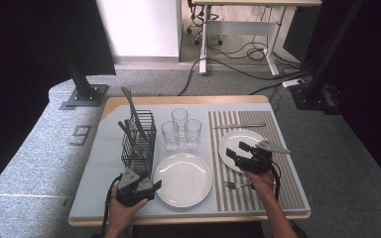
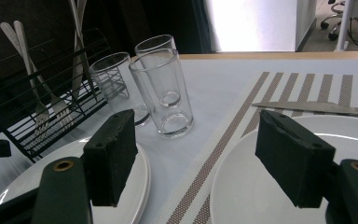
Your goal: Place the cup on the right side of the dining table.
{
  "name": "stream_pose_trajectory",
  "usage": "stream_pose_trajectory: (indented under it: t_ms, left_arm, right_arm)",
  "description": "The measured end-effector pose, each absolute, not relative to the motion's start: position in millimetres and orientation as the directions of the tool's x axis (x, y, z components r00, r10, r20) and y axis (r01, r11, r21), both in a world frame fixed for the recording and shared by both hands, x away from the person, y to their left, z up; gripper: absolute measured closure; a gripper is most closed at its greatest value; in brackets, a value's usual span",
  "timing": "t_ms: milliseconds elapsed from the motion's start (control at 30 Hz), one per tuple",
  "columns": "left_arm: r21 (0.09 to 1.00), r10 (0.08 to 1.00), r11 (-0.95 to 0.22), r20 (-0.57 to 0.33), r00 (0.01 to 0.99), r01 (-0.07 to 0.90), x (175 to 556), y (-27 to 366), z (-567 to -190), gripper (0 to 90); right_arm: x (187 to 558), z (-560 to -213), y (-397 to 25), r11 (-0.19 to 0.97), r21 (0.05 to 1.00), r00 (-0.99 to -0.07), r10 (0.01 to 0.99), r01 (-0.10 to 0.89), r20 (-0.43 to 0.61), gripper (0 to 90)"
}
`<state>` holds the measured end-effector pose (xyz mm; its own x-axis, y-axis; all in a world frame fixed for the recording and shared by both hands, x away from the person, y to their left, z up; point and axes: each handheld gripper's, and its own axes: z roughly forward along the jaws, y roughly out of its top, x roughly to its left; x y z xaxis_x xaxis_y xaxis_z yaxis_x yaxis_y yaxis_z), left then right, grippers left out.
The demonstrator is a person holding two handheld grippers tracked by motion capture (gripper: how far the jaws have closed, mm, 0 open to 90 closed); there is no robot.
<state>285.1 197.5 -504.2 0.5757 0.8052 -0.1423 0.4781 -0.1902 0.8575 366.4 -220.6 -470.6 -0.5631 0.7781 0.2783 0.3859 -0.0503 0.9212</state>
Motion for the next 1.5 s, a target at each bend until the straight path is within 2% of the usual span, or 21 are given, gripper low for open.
stream_pose_trajectory:
  t_ms: [800, 1500]
  left_arm:
    - [0.857, 0.803, -0.188, -0.146, 0.577, 0.479, 285.3, 198.2, -503.9, 31.2]
    - [0.856, 0.802, -0.188, -0.149, 0.579, 0.481, 285.4, 199.4, -503.8, 31.2]
  right_arm:
    - [383.0, -450.4, -197.7, -0.003, 0.939, -0.617, 0.753, 0.343, 0.227, 26.5]
    - [398.3, -453.4, -166.4, 0.075, 0.933, -0.656, 0.731, 0.351, 0.188, 23.7]
